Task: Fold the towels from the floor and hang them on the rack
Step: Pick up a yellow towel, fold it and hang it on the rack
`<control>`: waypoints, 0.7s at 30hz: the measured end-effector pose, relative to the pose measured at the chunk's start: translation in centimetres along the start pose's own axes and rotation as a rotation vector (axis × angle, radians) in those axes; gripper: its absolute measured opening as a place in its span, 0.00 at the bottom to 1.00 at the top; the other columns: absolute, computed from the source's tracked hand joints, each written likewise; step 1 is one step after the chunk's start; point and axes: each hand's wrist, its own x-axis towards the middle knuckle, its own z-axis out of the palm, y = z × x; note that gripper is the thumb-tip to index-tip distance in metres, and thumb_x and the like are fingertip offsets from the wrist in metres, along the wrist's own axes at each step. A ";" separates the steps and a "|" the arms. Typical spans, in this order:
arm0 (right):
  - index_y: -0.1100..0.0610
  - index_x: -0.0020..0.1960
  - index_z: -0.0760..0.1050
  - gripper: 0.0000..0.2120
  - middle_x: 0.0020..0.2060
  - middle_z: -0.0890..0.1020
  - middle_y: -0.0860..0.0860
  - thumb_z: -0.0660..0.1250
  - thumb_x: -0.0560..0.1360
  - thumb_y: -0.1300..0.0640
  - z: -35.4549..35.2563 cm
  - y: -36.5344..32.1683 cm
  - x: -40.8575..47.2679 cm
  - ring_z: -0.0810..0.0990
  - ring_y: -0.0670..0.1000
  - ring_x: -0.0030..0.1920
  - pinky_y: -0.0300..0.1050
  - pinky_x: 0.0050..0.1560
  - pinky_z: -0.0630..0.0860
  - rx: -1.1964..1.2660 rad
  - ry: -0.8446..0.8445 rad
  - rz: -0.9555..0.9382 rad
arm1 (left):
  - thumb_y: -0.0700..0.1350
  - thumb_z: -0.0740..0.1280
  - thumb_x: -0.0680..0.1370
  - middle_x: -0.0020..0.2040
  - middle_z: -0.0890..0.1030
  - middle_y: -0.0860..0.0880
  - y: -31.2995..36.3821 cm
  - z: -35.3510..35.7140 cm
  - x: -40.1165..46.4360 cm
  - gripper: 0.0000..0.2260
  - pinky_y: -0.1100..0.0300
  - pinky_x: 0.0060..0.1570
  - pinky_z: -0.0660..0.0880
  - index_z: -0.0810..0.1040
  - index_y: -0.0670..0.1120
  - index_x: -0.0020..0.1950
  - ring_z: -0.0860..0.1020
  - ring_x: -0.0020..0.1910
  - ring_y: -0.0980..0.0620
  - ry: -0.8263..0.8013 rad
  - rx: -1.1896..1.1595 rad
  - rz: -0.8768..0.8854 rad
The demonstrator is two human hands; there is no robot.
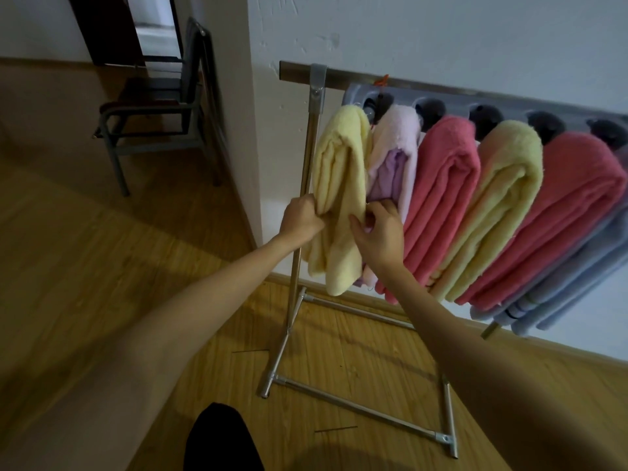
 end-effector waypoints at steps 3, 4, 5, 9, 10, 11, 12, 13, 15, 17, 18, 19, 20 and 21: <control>0.61 0.43 0.72 0.08 0.40 0.75 0.53 0.68 0.73 0.58 0.9 -0.9 -1.5 0.74 0.52 0.36 0.52 0.37 0.74 0.019 0.008 0.013 | 0.46 0.71 0.74 0.45 0.82 0.43 -1.8 -1.4 0.5 0.11 0.61 0.37 0.73 0.80 0.39 0.49 0.81 0.42 0.46 0.081 0.040 -0.030; 0.61 0.44 0.71 0.07 0.41 0.75 0.54 0.67 0.74 0.58 1.4 -1.3 -2.0 0.74 0.52 0.36 0.51 0.36 0.73 0.025 0.002 0.015 | 0.45 0.71 0.73 0.44 0.83 0.43 -2.3 -2.0 0.8 0.10 0.59 0.37 0.75 0.81 0.39 0.48 0.81 0.41 0.46 0.102 0.050 -0.034; 0.61 0.46 0.70 0.07 0.41 0.75 0.54 0.66 0.75 0.58 1.8 -1.8 -2.4 0.75 0.53 0.36 0.50 0.35 0.72 0.035 -0.009 0.020 | 0.44 0.72 0.73 0.43 0.83 0.43 -2.7 -2.7 1.0 0.09 0.57 0.38 0.77 0.81 0.39 0.47 0.82 0.41 0.45 0.116 0.068 -0.032; 0.61 0.52 0.67 0.08 0.39 0.76 0.55 0.61 0.77 0.57 3.8 -4.1 -2.6 0.76 0.54 0.35 0.48 0.34 0.71 0.100 -0.074 0.083 | 0.43 0.70 0.72 0.43 0.83 0.43 -3.3 -5.0 1.8 0.08 0.51 0.42 0.79 0.82 0.39 0.46 0.82 0.42 0.45 0.145 0.226 0.032; 0.61 0.54 0.67 0.10 0.37 0.77 0.55 0.60 0.77 0.57 4.2 -4.7 -2.5 0.76 0.54 0.34 0.49 0.33 0.72 0.125 -0.088 0.100 | 0.43 0.70 0.72 0.42 0.83 0.43 -3.4 -5.5 1.9 0.08 0.50 0.42 0.79 0.82 0.39 0.46 0.81 0.41 0.44 0.143 0.264 0.047; 0.62 0.56 0.66 0.11 0.35 0.78 0.56 0.60 0.77 0.57 4.6 -5.1 -2.4 0.77 0.55 0.33 0.50 0.32 0.73 0.150 -0.104 0.114 | 0.42 0.69 0.72 0.41 0.83 0.42 -3.4 -5.9 2.1 0.07 0.50 0.41 0.79 0.81 0.38 0.45 0.81 0.41 0.44 0.142 0.299 0.061; 0.61 0.56 0.65 0.11 0.32 0.78 0.55 0.60 0.77 0.56 4.9 -5.4 -2.3 0.77 0.55 0.32 0.51 0.31 0.74 0.161 -0.122 0.124 | 0.41 0.69 0.72 0.40 0.82 0.41 -3.3 -6.2 2.2 0.06 0.49 0.40 0.78 0.81 0.37 0.44 0.81 0.40 0.43 0.141 0.330 0.074; 0.61 0.54 0.65 0.10 0.31 0.77 0.55 0.60 0.77 0.56 5.3 -5.6 -2.2 0.77 0.55 0.30 0.52 0.31 0.75 0.157 -0.134 0.131 | 0.40 0.68 0.73 0.40 0.82 0.41 -3.3 -6.5 2.3 0.06 0.49 0.39 0.78 0.80 0.37 0.43 0.80 0.40 0.42 0.140 0.360 0.087; 0.60 0.53 0.64 0.09 0.29 0.75 0.52 0.61 0.77 0.57 5.9 -5.6 -1.8 0.76 0.53 0.29 0.52 0.30 0.75 0.127 -0.151 0.157 | 0.40 0.68 0.74 0.40 0.82 0.40 -3.2 -6.9 2.5 0.06 0.49 0.38 0.78 0.79 0.37 0.43 0.80 0.39 0.41 0.137 0.394 0.108; 0.63 0.56 0.65 0.12 0.29 0.73 0.49 0.62 0.77 0.59 6.4 -5.4 -1.3 0.75 0.52 0.30 0.48 0.29 0.72 0.107 -0.168 0.182 | 0.41 0.68 0.75 0.40 0.82 0.41 -3.2 -7.0 2.7 0.06 0.50 0.37 0.78 0.79 0.38 0.44 0.80 0.38 0.42 0.133 0.409 0.127; 0.64 0.58 0.65 0.13 0.30 0.73 0.49 0.62 0.77 0.59 6.5 -5.4 -1.0 0.76 0.52 0.31 0.46 0.29 0.71 0.098 -0.175 0.187 | 0.42 0.68 0.75 0.40 0.81 0.41 -3.3 -7.0 2.8 0.07 0.50 0.37 0.79 0.79 0.38 0.44 0.80 0.38 0.42 0.132 0.418 0.133; 0.64 0.60 0.65 0.15 0.31 0.74 0.50 0.62 0.76 0.60 6.7 -5.3 -0.8 0.77 0.54 0.32 0.46 0.30 0.71 0.082 -0.184 0.195 | 0.42 0.68 0.74 0.40 0.81 0.41 -3.3 -7.0 2.9 0.07 0.50 0.36 0.78 0.79 0.38 0.44 0.80 0.38 0.42 0.130 0.423 0.138; 0.65 0.61 0.64 0.15 0.33 0.75 0.51 0.62 0.77 0.60 6.8 -5.2 -0.5 0.78 0.56 0.34 0.47 0.31 0.72 0.060 -0.189 0.204 | 0.43 0.68 0.74 0.40 0.81 0.41 -3.4 -6.9 3.0 0.07 0.50 0.36 0.78 0.79 0.38 0.43 0.80 0.38 0.41 0.129 0.426 0.146; 0.65 0.61 0.64 0.16 0.34 0.76 0.52 0.62 0.76 0.60 6.8 -5.0 -0.4 0.79 0.58 0.37 0.48 0.33 0.73 0.031 -0.189 0.220 | 0.42 0.68 0.74 0.40 0.81 0.41 -3.4 -6.7 3.1 0.07 0.51 0.35 0.77 0.78 0.38 0.42 0.79 0.37 0.41 0.128 0.432 0.153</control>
